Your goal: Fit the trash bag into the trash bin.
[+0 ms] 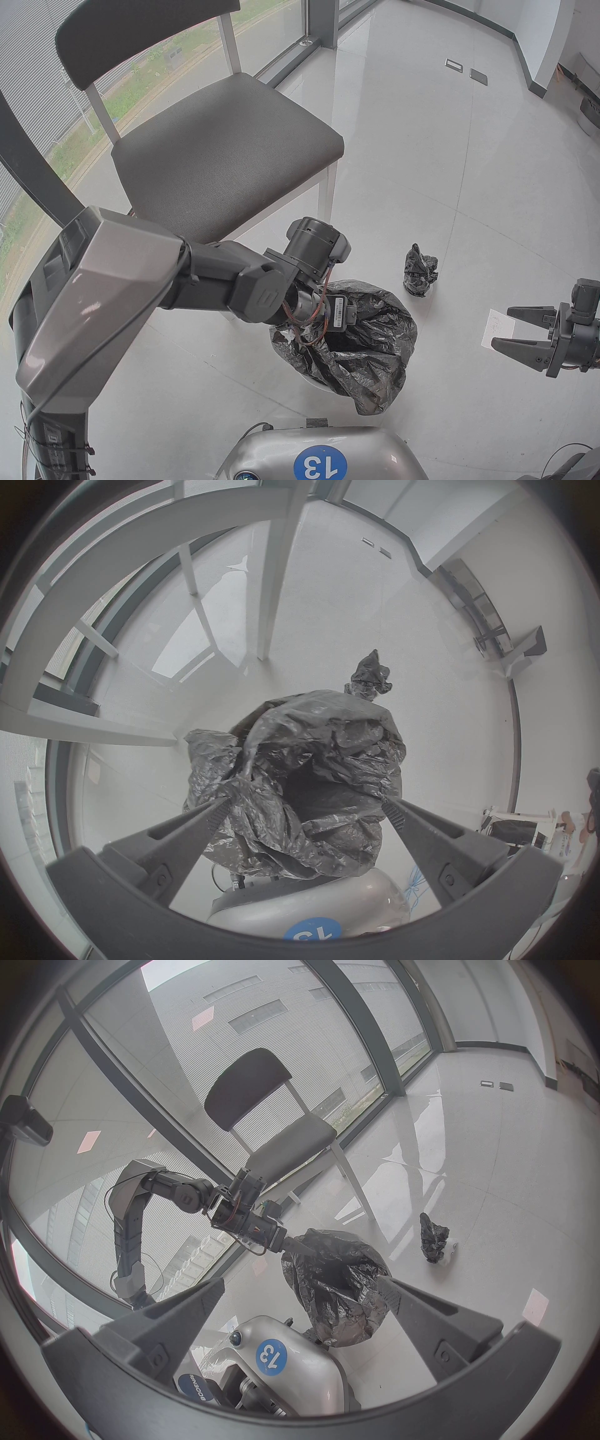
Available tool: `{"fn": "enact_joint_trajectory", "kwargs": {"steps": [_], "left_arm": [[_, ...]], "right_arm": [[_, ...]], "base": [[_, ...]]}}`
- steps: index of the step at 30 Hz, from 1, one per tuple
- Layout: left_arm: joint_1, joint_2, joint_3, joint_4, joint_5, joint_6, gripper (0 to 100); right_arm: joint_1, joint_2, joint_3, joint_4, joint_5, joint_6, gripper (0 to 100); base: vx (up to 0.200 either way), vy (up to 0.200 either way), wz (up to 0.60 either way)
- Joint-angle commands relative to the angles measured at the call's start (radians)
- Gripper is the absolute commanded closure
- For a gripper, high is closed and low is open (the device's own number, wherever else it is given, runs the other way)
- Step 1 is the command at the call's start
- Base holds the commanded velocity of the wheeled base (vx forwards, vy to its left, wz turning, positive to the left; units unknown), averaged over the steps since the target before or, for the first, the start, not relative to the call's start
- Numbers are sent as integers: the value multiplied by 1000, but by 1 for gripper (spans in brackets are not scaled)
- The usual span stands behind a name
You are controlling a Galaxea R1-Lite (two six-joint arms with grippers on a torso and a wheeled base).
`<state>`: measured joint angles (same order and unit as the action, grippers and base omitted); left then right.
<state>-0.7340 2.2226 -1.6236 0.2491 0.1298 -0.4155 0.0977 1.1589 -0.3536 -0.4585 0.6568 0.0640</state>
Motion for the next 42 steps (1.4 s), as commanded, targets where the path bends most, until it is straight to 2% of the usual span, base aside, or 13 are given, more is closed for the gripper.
{"fn": "enact_joint_trajectory", "kwargs": {"steps": [1,7,11,17,24,28,34,42], "left_arm": [[16,-4,7,4,-1,1,0],[19,-61,74,2,-1,1,0],[51,-81,131,-5,-1,17,0],[71,-61,134,-25,-6,21,0],[45,0,128,-45,-9,17,0],[21,32,111,-100,-13,15,0],[-19,68,47,-99,-13,12,0],[-41,92,42,-106,-9,9,0]], "right_arm": [[1,10,-7,0,1,2,0],[1,24,-8,-2,0,0,0],[1,41,-19,-2,1,0,0],[1,65,-39,-2,0,0,0],[2,90,-65,-2,0,0,0],[4,96,-67,-3,0,-1,0],[2,102,-65,-3,0,0,0],[-6,102,-64,-5,0,2,0]], "base": [[0,0,0],[0,0,0],[0,0,0],[0,0,0],[0,0,0],[0,0,0],[0,0,0],[0,0,0]]}}
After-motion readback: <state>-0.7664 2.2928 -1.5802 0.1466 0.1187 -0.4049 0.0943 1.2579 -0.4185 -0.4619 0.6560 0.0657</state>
